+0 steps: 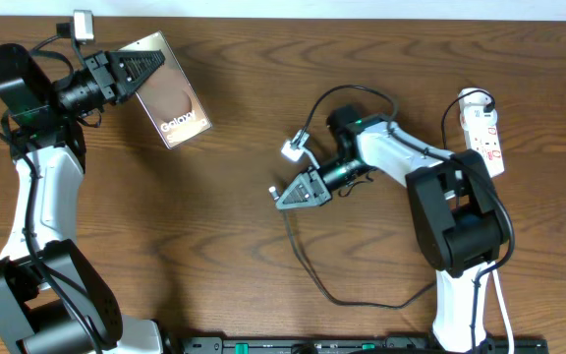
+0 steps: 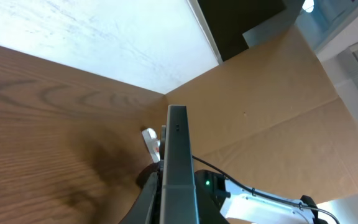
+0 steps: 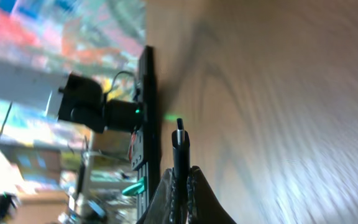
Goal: Plug charger to phone and switch on socket
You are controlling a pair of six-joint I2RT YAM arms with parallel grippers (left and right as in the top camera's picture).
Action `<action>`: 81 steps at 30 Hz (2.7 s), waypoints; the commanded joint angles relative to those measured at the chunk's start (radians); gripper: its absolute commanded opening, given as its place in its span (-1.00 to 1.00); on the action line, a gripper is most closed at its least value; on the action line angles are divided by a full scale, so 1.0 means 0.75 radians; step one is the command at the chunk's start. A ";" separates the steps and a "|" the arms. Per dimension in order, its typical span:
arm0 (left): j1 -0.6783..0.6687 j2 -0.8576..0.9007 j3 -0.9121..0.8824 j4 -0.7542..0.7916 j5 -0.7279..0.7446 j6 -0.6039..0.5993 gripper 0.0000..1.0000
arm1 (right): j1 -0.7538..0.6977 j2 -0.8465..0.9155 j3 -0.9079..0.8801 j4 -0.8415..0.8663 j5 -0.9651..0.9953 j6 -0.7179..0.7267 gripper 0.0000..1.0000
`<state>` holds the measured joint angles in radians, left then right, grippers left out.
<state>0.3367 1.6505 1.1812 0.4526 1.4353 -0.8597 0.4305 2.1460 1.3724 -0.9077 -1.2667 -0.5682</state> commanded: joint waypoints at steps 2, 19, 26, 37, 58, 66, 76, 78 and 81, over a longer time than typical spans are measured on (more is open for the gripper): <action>-0.031 -0.006 -0.002 0.012 0.033 0.028 -0.85 | 0.064 -0.001 0.001 0.021 -0.126 -0.291 -0.98; -0.138 -0.006 -0.002 0.012 0.031 0.105 -0.85 | 0.074 -0.001 0.141 0.060 -0.336 -0.285 -0.98; -0.164 -0.006 -0.002 0.012 0.030 0.108 -0.85 | 0.092 -0.001 0.243 0.100 -0.394 -0.174 -0.98; -0.212 -0.006 -0.002 0.012 0.031 0.124 -0.85 | 0.140 -0.001 0.263 0.605 -0.394 0.395 -0.98; -0.212 -0.006 -0.002 0.012 0.025 0.204 -0.85 | 0.144 -0.001 0.263 0.808 -0.394 0.613 -0.98; -0.211 -0.006 -0.002 0.012 0.002 0.223 -0.85 | 0.144 -0.001 0.263 0.807 -0.394 0.623 -0.98; -0.212 -0.006 -0.002 0.011 0.002 0.254 -0.85 | 0.145 -0.001 0.263 0.885 -0.394 0.741 -0.98; -0.212 -0.006 -0.002 0.012 0.002 0.259 -0.85 | 0.151 -0.001 0.263 0.932 -0.394 0.796 -0.98; -0.212 -0.006 -0.002 0.012 0.002 0.259 -0.85 | 0.158 -0.001 0.263 0.957 -0.394 0.809 -0.98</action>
<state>0.1776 1.6505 1.1812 0.4526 1.4334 -0.6785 0.5339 2.1460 1.5558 -0.2005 -1.5379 -0.0143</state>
